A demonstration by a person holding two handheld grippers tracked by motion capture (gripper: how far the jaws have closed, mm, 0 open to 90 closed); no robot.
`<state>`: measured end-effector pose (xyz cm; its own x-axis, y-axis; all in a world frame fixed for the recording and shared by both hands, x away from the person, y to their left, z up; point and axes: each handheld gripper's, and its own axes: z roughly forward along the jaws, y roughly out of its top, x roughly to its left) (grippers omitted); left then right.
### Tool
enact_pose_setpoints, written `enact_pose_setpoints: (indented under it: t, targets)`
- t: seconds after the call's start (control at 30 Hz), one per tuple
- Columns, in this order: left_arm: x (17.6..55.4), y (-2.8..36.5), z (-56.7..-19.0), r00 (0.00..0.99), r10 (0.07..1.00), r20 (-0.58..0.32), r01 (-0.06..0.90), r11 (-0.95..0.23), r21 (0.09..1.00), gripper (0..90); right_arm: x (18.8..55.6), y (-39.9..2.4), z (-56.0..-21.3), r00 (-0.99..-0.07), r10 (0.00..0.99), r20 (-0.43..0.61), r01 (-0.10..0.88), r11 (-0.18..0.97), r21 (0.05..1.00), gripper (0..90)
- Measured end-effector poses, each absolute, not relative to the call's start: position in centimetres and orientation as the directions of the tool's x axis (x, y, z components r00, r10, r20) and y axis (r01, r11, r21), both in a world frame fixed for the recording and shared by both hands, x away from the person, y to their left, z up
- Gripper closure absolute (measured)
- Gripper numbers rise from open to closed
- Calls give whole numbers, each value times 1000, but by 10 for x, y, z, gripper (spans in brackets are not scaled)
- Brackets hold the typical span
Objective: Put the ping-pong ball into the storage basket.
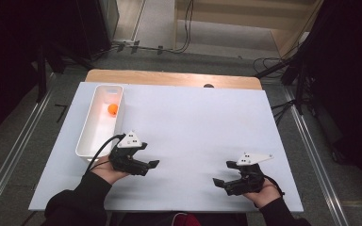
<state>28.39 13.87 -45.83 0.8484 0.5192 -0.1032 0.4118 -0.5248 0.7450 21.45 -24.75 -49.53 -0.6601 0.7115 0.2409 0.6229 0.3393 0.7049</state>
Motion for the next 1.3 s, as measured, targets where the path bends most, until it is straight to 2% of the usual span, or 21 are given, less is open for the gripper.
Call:
enact_pose_setpoints:
  t: [0.3, 0.47, 0.87, 1.3]
  targets:
    - [276, 154, -466, 846, 510, -154, 439, -503, 745, 215, 214, -248, -495, -657, 713, 244, 625, 334, 706, 97]
    - [272, 159, -467, 867, 475, -150, 415, -522, 745, 215, 215, -248, -495, -658, 714, 239, 625, 341, 703, 97]
    - [261, 172, -471, 879, 459, -125, 395, -558, 730, 215, 215, -248, -496, -646, 725, 240, 632, 331, 701, 98]
    - [256, 183, -471, 876, 462, -139, 401, -537, 742, 215, 215, -249, -496, -645, 726, 239, 632, 331, 700, 98]
